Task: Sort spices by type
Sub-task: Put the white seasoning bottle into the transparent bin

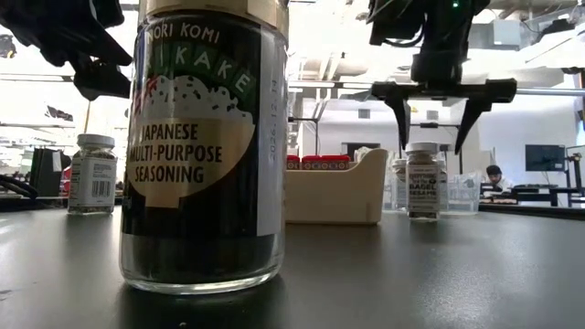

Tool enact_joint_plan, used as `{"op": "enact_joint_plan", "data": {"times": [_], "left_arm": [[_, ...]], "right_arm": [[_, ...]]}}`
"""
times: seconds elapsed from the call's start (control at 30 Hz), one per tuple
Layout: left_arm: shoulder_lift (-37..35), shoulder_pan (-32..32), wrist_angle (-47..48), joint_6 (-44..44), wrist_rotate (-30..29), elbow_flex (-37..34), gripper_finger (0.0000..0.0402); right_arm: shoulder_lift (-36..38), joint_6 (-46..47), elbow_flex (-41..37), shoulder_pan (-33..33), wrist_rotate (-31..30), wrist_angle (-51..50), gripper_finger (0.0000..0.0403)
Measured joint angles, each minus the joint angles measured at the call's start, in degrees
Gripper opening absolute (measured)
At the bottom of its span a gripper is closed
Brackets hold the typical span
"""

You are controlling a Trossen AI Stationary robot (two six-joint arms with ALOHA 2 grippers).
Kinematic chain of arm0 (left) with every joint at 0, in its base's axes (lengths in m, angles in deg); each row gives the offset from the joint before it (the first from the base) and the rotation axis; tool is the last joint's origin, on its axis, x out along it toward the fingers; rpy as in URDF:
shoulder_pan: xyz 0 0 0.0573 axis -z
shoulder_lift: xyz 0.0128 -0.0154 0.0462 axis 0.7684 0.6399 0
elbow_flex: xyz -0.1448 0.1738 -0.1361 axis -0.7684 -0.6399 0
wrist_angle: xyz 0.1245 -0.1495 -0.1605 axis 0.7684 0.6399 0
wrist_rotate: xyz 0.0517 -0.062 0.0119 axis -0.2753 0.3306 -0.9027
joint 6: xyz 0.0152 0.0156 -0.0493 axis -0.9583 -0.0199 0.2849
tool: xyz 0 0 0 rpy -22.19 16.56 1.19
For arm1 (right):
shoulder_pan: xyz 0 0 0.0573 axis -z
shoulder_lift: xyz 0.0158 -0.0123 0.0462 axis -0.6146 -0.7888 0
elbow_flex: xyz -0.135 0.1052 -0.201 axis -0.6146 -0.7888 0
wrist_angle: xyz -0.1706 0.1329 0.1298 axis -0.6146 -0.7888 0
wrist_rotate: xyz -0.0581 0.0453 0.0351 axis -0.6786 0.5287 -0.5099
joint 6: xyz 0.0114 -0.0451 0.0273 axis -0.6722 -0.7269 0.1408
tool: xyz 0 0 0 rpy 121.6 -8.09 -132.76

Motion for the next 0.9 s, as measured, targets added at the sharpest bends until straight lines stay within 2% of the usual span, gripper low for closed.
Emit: {"op": "enact_joint_plan", "data": {"times": [0.13,0.57,0.77,0.9], "left_arm": [[0.01,0.00,0.45,0.00,-0.03,0.00,0.0318],[0.02,0.01,0.94,0.00,-0.24,0.00,0.0318],[0.00,0.00,0.98,0.00,-0.24,0.00,0.0318],[0.02,0.00,0.98,0.00,-0.24,0.00,0.0318]], "right_arm": [[0.00,0.66,0.00,-0.02,0.13,-0.22,0.0383],[0.07,1.70,0.96,-0.02,-0.09,0.00,0.0377],[0.07,11.70,7.55,0.00,-0.28,-1.74,0.0377],[0.09,24.78,12.66,-0.11,-0.31,-8.75,0.0377]]}}
